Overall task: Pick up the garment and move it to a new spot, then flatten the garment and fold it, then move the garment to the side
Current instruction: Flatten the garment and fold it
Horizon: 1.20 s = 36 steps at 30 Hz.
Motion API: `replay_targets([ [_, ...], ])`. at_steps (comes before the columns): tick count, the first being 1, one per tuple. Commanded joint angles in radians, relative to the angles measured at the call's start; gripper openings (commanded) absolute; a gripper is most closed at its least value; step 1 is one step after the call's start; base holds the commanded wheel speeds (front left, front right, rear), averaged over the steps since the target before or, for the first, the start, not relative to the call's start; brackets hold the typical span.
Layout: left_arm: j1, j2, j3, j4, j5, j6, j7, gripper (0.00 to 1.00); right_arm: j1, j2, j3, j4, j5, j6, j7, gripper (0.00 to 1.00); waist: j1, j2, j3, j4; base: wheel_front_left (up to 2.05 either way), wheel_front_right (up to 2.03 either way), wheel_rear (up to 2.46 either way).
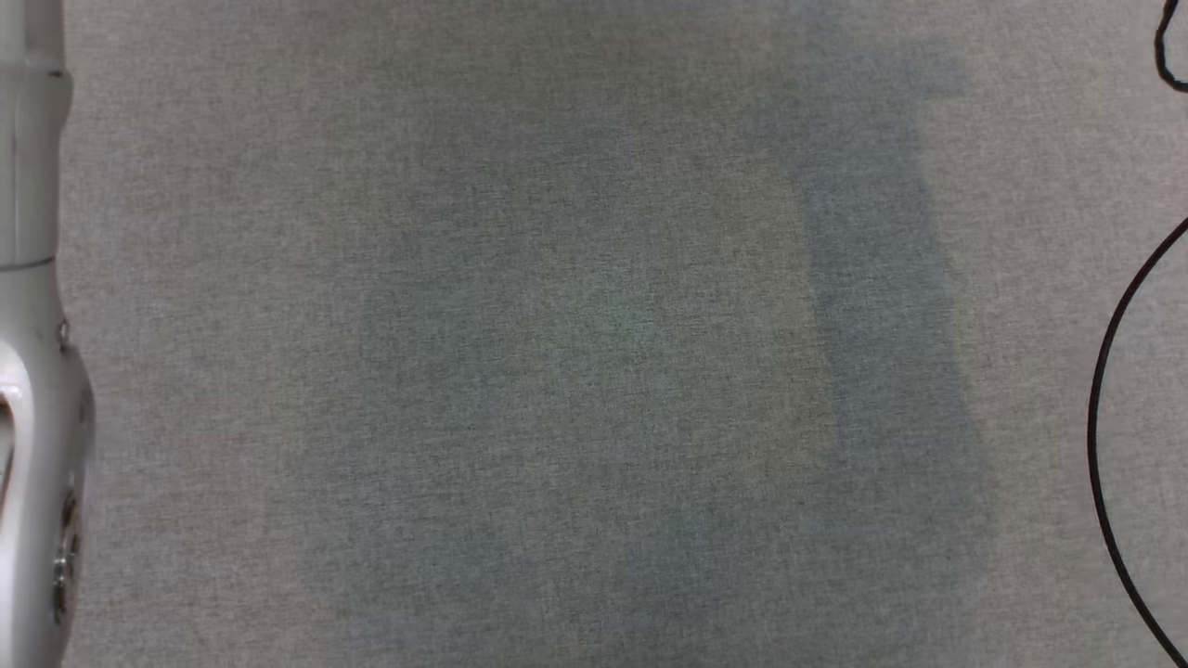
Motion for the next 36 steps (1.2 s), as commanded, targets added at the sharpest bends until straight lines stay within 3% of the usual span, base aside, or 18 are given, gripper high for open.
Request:
replay_targets([
  [1, 0.024, -0.002, -0.017, 0.002, -0.007, -0.002, -0.006, 0.00, 0.004, -0.005, 0.013, 0.009, 0.013, 0.001, -0.006, 0.00, -0.0002, 0.0000, 0.000, 0.003, 0.00, 0.00, 0.00],
  [9, 0.215, 0.029, -0.036, -0.034, -0.070, -0.002, -0.017, 0.00, 0.153, -0.007, 0.107, 0.015, 0.082, 0.001, -0.026, 0.00, -0.0002, 0.0000, 0.006, 0.010, 0.00, 0.00, 0.00],
  [19, 0.703, 0.021, 0.053, -0.252, -0.037, 0.002, -0.017, 0.00, 0.557, -0.028, 0.154, -0.160, 0.159, 0.001, -0.032, 0.00, -0.0002, 0.0000, -0.050, 0.009, 0.00, 0.00, 0.00],
  [34, 1.468, -0.106, 0.186, -0.518, -0.031, 0.022, -0.018, 0.00, 1.205, -0.034, 0.082, -0.341, 0.241, 0.001, -0.032, 0.00, -0.0002, 0.0000, -0.233, 0.041, 0.00, 0.00, 0.00],
  [36, 1.501, -0.108, 0.187, -0.524, -0.031, 0.023, -0.018, 0.00, 1.237, -0.032, 0.074, -0.350, 0.243, 0.001, -0.032, 0.00, -0.0002, 0.0000, -0.245, 0.044, 0.00, 0.00, 0.00],
])
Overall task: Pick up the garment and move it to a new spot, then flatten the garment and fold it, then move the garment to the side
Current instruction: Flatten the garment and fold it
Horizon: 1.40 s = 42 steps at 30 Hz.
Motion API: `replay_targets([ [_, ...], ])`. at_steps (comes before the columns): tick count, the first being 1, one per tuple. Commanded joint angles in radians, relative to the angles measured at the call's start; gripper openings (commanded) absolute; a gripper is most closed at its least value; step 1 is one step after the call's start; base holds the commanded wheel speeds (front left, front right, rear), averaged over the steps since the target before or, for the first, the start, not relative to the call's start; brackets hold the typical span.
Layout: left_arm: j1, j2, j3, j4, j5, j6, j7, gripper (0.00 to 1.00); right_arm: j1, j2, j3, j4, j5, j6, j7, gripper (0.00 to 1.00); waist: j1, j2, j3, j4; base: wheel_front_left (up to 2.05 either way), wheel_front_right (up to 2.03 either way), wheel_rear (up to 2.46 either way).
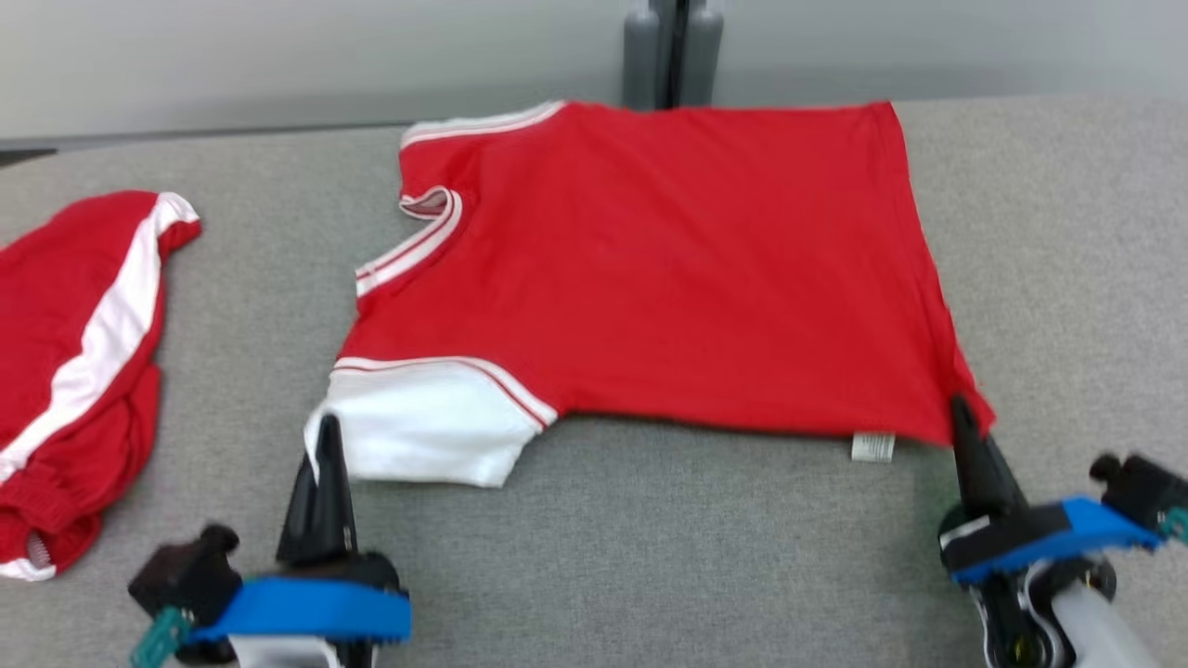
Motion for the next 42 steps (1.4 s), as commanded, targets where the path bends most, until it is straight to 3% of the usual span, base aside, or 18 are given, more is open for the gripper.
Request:
replay_targets([
  [1, 0.009, 0.003, 0.005, -0.009, 0.002, 0.004, -0.005, 0.00, 0.024, -0.001, -0.004, -0.009, 0.001, 0.001, -0.004, 0.00, 0.0003, 0.0000, -0.010, -0.004, 0.00, 0.00, 0.00],
  [8, 0.164, -0.011, -0.027, -0.071, -0.006, 0.028, -0.005, 0.00, 0.205, -0.004, -0.050, -0.094, -0.024, 0.001, 0.008, 0.00, 0.0003, 0.0000, -0.057, 0.018, 0.00, 0.00, 0.00],
  [14, 0.177, -0.011, -0.054, -0.079, -0.008, 0.034, -0.005, 0.00, 0.276, 0.023, -0.110, -0.171, -0.061, 0.001, 0.049, 0.00, 0.0003, 0.0000, -0.067, 0.024, 0.00, 0.00, 0.00],
  [30, -0.089, 0.061, -0.081, 0.017, 0.021, -0.002, 0.010, 0.00, 0.200, 0.142, -0.238, -0.309, -0.090, 0.001, 0.202, 0.00, 0.0003, 0.0000, -0.021, -0.014, 0.00, 0.00, 0.00],
  [42, -0.376, 0.108, -0.111, 0.221, 0.026, -0.019, 0.020, 0.00, 0.037, 0.168, -0.273, -0.285, -0.129, 0.001, 0.286, 0.00, 0.0003, 0.0000, 0.071, -0.041, 0.00, 0.00, 0.00],
])
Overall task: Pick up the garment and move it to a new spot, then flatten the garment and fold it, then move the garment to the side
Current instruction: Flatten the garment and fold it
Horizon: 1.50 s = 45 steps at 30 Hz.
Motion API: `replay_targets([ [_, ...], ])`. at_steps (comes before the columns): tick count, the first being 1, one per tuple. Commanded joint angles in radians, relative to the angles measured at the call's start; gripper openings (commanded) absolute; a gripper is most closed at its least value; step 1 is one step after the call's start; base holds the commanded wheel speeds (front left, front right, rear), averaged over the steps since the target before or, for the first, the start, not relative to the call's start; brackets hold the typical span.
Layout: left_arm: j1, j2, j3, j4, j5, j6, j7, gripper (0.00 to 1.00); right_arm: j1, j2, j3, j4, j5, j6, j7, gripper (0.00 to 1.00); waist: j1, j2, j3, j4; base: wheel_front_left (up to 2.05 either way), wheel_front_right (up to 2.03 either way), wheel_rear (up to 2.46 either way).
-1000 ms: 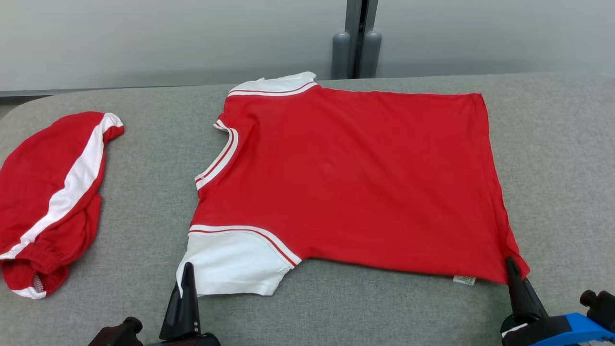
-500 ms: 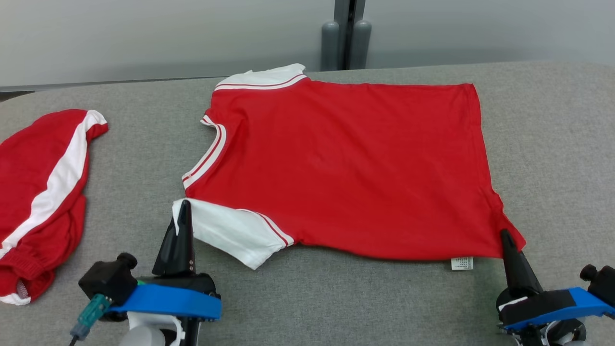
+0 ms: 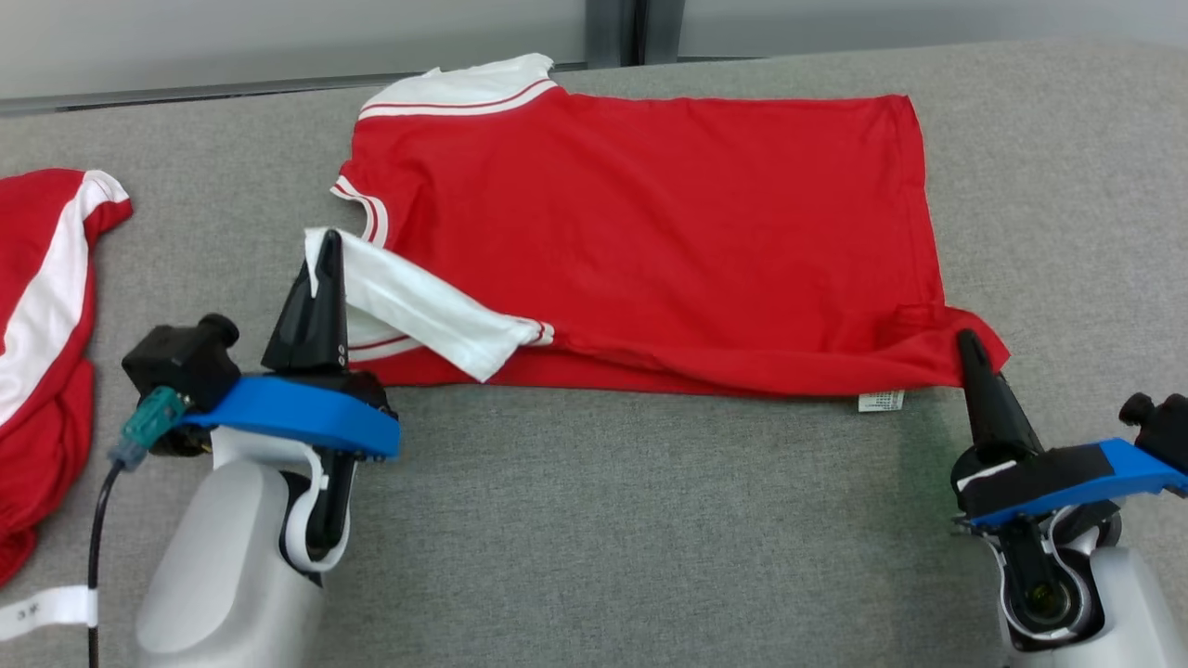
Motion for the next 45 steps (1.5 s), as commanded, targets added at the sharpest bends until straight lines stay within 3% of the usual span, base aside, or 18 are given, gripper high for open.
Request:
replay_targets([
  [1, -0.033, 0.007, -0.006, 0.015, 0.000, -0.005, -0.004, 0.00, -0.024, 0.004, -0.003, 0.004, -0.007, 0.001, 0.004, 0.00, -0.0001, 0.0000, 0.010, 0.001, 0.00, 0.00, 0.00],
  [7, -0.159, 0.017, -0.030, 0.155, -0.008, -0.010, -0.010, 0.00, -0.108, 0.007, -0.005, 0.053, -0.034, 0.001, 0.004, 0.00, -0.0001, 0.0000, 0.045, -0.007, 0.00, 0.00, 0.00],
  [8, -0.175, 0.020, -0.036, 0.182, -0.004, -0.011, -0.010, 0.00, -0.119, 0.008, -0.003, 0.062, -0.044, 0.001, 0.002, 0.24, -0.0001, 0.0000, 0.049, -0.008, 0.00, 0.00, 0.00],
  [9, -0.194, 0.021, -0.039, 0.199, -0.002, -0.011, -0.014, 0.38, -0.130, 0.007, -0.003, 0.071, -0.057, 0.001, -0.005, 0.94, -0.0001, 0.0000, 0.053, -0.009, 0.00, 0.00, 0.00],
  [10, -0.209, 0.019, -0.040, 0.217, -0.002, -0.012, -0.017, 1.00, -0.141, 0.007, 0.001, 0.077, -0.072, 0.001, -0.014, 1.00, -0.0001, 0.0000, 0.056, -0.008, 0.00, 0.00, 0.00],
  [16, -0.230, 0.010, -0.023, 0.251, 0.002, -0.010, -0.027, 1.00, -0.142, -0.035, 0.024, 0.082, -0.165, 0.001, -0.095, 1.00, -0.0001, 0.0000, 0.048, 0.004, 0.00, 0.00, 0.00],
  [26, -0.083, 0.022, -0.003, 0.235, 0.015, -0.010, -0.027, 1.00, -0.059, -0.104, 0.033, 0.129, -0.273, 0.001, -0.109, 1.00, -0.0001, 0.0000, 0.012, 0.020, 0.00, 0.00, 0.00],
  [37, -0.079, 0.040, -0.036, 0.346, 0.003, -0.010, -0.027, 1.00, -0.112, -0.087, 0.061, 0.232, -0.326, 0.001, -0.107, 1.00, -0.0001, 0.0000, 0.031, 0.011, 0.00, 0.00, 0.00],
  [45, -0.127, 0.024, -0.108, 0.438, -0.037, -0.010, -0.026, 0.99, -0.203, -0.077, 0.102, 0.379, -0.365, 0.001, -0.108, 1.00, -0.0001, 0.0000, 0.047, 0.006, 0.00, 0.00, 0.00],
])
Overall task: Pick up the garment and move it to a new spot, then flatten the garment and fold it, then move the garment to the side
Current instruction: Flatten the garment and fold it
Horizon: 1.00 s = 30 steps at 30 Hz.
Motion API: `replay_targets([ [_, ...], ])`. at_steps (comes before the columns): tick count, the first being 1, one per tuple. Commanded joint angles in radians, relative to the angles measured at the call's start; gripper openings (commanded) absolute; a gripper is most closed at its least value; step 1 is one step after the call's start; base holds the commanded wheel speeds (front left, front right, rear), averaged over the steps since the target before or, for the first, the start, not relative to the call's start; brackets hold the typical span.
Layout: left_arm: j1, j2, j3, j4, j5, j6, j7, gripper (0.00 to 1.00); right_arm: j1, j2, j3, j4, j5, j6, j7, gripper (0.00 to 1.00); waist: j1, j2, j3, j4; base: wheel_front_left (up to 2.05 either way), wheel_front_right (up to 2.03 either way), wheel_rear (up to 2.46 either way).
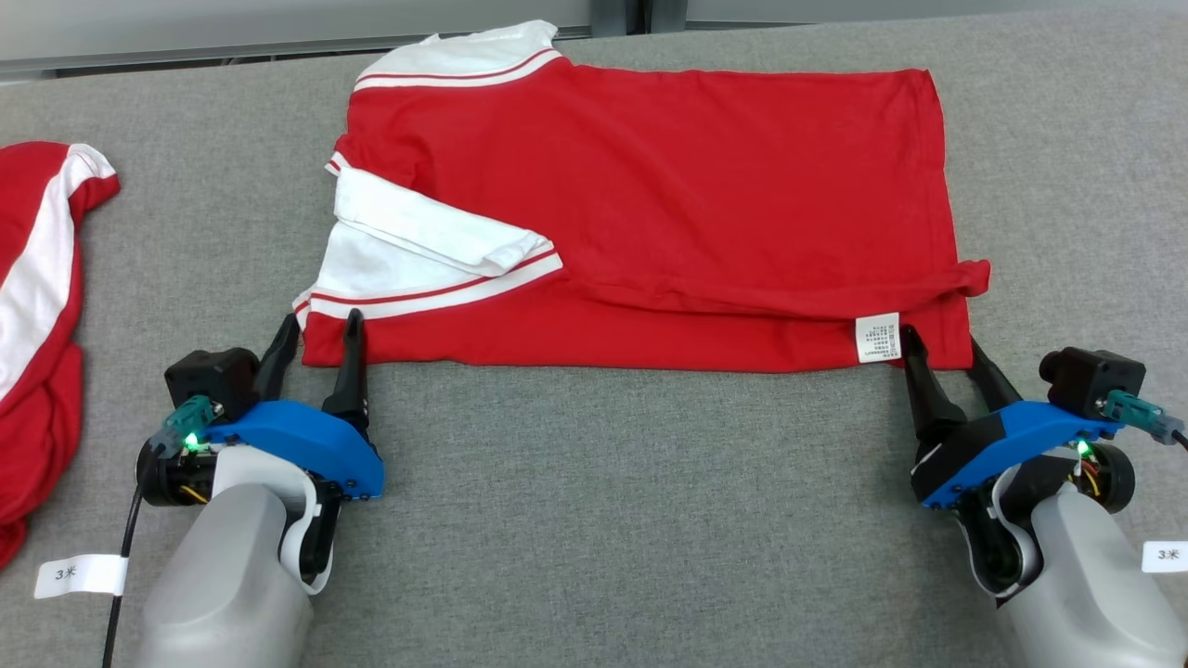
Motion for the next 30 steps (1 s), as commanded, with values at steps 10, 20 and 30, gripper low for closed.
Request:
replay_targets([
  [10, 0.024, -0.001, -0.007, -0.041, -0.056, -0.002, -0.001, 0.00, -0.026, 0.010, 0.044, 0.083, 0.082, 0.001, -0.083, 0.00, 0.0000, 0.0000, -0.051, 0.010, 0.00, 0.00, 0.00],
  [20, 0.278, -0.043, 0.047, -0.244, -0.040, -0.002, -0.001, 0.00, 0.179, -0.030, 0.057, -0.030, 0.183, 0.001, -0.095, 0.00, 0.0000, 0.0000, -0.179, 0.032, 0.00, 0.00, 0.00],
  [30, 0.528, -0.068, 0.079, -0.408, -0.005, 0.024, -0.002, 0.00, 0.436, -0.037, -0.033, -0.267, 0.169, 0.001, 0.019, 0.00, 0.0000, 0.0000, -0.238, 0.045, 0.00, 0.00, 0.00],
])
